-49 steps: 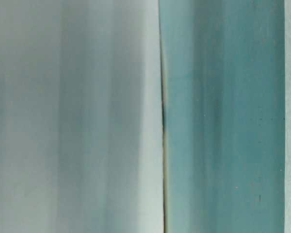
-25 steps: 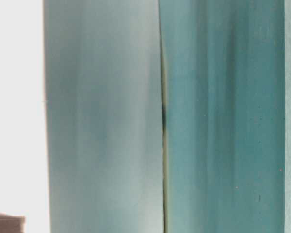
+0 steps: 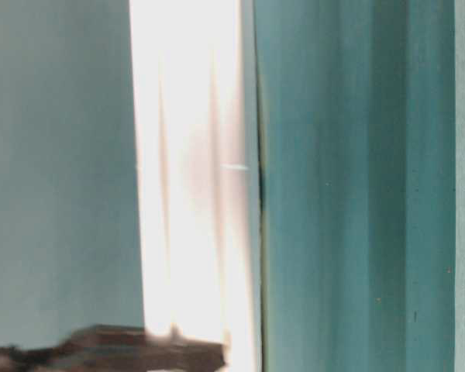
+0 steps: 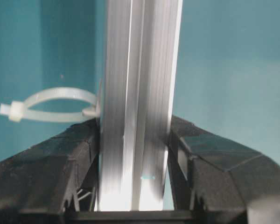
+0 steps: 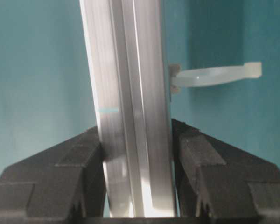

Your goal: Lift the large metal rail with both hands.

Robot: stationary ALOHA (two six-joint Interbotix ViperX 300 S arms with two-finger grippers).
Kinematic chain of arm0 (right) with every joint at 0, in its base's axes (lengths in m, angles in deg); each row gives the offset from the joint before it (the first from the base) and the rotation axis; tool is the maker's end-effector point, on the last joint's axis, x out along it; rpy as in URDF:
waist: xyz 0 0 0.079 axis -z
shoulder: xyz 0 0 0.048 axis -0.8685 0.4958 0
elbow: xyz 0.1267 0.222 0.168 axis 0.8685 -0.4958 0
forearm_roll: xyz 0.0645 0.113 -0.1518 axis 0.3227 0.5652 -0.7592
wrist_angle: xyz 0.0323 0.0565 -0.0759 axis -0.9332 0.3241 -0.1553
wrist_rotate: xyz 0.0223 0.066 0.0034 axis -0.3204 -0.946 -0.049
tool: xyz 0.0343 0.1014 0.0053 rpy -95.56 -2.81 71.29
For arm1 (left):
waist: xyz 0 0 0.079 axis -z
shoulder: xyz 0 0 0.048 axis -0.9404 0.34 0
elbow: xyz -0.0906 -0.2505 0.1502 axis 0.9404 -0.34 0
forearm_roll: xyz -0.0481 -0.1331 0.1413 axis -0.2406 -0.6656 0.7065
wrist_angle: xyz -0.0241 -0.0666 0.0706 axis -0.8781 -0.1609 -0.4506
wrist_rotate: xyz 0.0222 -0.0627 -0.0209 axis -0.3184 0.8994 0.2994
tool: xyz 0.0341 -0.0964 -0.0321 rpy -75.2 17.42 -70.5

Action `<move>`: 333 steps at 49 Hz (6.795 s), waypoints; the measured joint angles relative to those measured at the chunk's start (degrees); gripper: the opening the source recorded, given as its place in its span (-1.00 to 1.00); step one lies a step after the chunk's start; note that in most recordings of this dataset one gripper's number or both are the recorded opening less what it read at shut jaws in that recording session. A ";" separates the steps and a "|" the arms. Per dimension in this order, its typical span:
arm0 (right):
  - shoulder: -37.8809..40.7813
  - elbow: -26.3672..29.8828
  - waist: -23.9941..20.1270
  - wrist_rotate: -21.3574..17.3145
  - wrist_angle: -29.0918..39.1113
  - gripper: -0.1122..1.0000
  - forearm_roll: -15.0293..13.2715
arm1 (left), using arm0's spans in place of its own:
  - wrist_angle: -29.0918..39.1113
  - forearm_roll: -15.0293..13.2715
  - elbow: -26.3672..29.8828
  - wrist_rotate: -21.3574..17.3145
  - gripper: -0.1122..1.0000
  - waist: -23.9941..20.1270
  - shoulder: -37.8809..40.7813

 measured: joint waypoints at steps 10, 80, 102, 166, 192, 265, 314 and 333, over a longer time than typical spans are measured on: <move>0.79 -4.66 0.18 2.20 -6.77 -0.08 -0.09 | -7.56 0.09 -4.66 1.05 -0.13 0.09 0.53; 14.50 -13.01 -0.79 3.78 -27.95 -0.08 0.00 | -25.58 0.18 -16.52 2.55 -0.13 0.18 8.61; 14.94 -13.89 -1.32 3.78 -29.18 -0.08 0.09 | -26.72 0.09 -16.52 2.72 -0.13 0.44 9.14; 14.94 -14.33 -0.53 3.78 -30.06 -0.08 -1.49 | -26.37 0.53 -15.12 5.71 -0.13 1.58 10.11; 14.94 -14.33 -0.53 3.78 -30.15 -0.08 -0.79 | -29.71 0.53 -16.79 5.36 -0.13 1.58 9.40; -0.79 -14.94 0.62 1.14 -30.59 0.88 -0.70 | -32.52 0.35 -21.88 11.25 0.96 2.72 -2.99; -42.89 -25.22 5.01 1.05 -35.16 0.87 -2.02 | -32.52 0.18 -29.62 10.37 0.94 2.72 -37.97; -55.55 -28.65 6.77 1.05 -35.24 0.87 -1.93 | -33.49 0.18 -29.88 10.55 0.93 2.64 -50.01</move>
